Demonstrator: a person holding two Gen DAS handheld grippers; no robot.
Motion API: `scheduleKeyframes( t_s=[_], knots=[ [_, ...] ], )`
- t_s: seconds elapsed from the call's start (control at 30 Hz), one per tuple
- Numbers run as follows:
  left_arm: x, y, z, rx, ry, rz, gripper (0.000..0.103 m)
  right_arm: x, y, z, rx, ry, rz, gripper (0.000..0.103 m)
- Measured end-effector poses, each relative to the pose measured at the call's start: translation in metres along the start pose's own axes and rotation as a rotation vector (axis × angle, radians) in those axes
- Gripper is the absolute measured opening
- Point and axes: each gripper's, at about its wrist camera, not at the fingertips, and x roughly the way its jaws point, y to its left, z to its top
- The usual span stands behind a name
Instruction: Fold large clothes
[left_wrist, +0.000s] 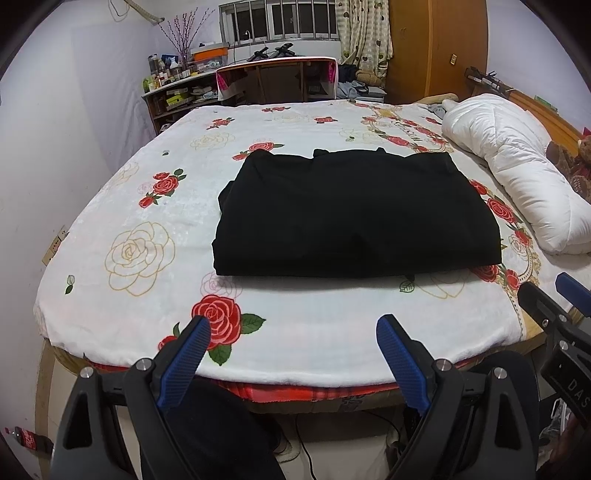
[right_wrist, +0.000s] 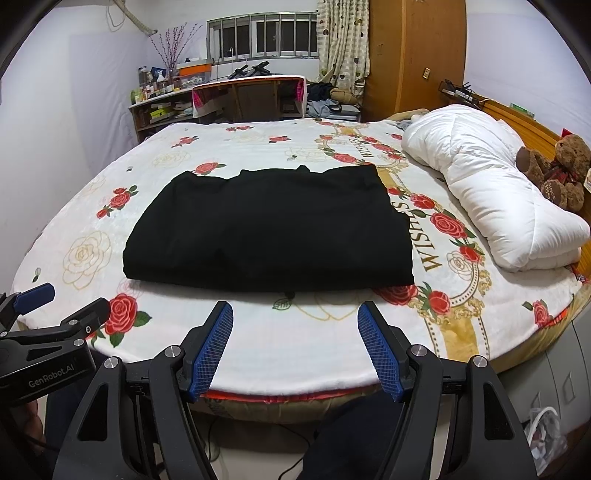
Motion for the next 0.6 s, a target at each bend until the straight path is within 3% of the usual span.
scheduleKeyframes(
  t_s=[0.6],
  knots=[
    [0.0010, 0.0017, -0.0024, 0.002, 0.005, 0.003, 0.092, 0.0006, -0.0004, 0.0001, 0.000, 0.001, 0.000, 0.070]
  ],
)
